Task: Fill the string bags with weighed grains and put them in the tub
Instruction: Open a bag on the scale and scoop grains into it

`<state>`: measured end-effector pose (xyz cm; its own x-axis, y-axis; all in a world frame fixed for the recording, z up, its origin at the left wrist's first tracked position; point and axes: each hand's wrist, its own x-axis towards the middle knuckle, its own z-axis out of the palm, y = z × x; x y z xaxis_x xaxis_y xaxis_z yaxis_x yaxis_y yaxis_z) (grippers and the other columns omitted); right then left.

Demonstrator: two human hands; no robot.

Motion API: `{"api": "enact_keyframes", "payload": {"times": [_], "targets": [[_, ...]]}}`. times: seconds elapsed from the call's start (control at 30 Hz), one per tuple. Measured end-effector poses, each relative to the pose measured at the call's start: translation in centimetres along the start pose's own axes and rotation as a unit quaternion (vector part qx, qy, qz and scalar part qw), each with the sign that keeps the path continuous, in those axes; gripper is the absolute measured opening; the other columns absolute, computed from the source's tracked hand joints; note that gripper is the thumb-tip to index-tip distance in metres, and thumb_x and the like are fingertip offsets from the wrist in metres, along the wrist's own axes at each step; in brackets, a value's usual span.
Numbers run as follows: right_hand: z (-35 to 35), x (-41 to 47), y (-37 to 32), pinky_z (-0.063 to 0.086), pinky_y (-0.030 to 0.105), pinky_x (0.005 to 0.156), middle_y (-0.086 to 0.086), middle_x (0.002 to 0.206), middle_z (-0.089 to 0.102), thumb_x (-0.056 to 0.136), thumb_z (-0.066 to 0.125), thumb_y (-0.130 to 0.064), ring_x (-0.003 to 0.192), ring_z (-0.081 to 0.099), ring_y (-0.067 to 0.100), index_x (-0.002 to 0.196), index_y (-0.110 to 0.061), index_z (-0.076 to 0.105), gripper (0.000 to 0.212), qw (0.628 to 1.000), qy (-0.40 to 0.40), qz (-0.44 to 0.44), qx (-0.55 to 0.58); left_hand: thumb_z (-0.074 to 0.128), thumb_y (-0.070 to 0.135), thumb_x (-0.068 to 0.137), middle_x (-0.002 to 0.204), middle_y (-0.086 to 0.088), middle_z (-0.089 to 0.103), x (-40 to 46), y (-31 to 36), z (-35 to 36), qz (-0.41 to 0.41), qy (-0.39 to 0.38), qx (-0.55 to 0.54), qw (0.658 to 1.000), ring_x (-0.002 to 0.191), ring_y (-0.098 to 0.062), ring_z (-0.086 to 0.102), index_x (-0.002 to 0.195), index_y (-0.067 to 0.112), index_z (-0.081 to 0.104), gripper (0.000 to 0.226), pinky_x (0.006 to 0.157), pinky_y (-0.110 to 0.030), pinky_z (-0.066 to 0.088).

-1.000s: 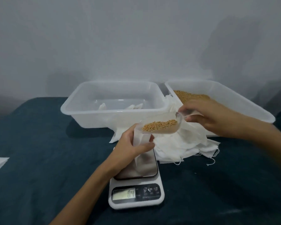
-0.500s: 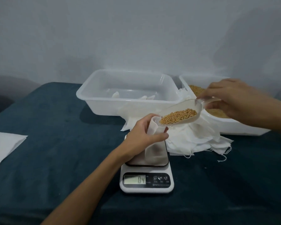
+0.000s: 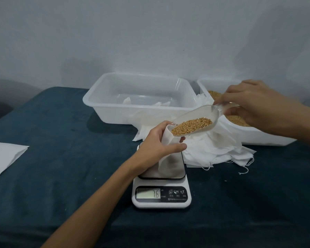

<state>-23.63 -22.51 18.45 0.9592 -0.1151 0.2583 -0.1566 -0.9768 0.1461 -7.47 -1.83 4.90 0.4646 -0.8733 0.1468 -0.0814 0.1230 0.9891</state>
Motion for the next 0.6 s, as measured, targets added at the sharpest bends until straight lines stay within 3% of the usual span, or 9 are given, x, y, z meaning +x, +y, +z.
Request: {"api": "enact_keyframes", "payload": {"times": [0.3, 0.6], "targets": [[-0.36, -0.01, -0.56, 0.023, 0.043, 0.115, -0.003, 0.106, 0.064, 0.094, 0.067, -0.013, 0.106, 0.058, 0.027, 0.122, -0.024, 0.069, 0.03, 1.0, 0.006, -0.002, -0.016, 0.082, 0.008, 0.088, 0.12, -0.004, 0.074, 0.06, -0.13, -0.13, 0.001, -0.001, 0.009, 1.0, 0.115, -0.02, 0.071, 0.125, 0.014, 0.06, 0.044, 0.109, -0.041, 0.052], [-0.32, 0.23, -0.62, 0.026, 0.046, 0.113, -0.001, 0.106, 0.066, 0.092, 0.067, -0.012, 0.103, 0.06, 0.03, 0.119, -0.023, 0.071, 0.03, 1.0, 0.007, -0.012, -0.023, 0.081, 0.005, 0.088, 0.12, -0.008, 0.073, 0.13, -0.12, -0.16, 0.003, 0.006, 0.008, 1.0, 0.115, -0.026, 0.069, 0.128, 0.011, 0.059, 0.045, 0.109, -0.044, 0.051]]}}
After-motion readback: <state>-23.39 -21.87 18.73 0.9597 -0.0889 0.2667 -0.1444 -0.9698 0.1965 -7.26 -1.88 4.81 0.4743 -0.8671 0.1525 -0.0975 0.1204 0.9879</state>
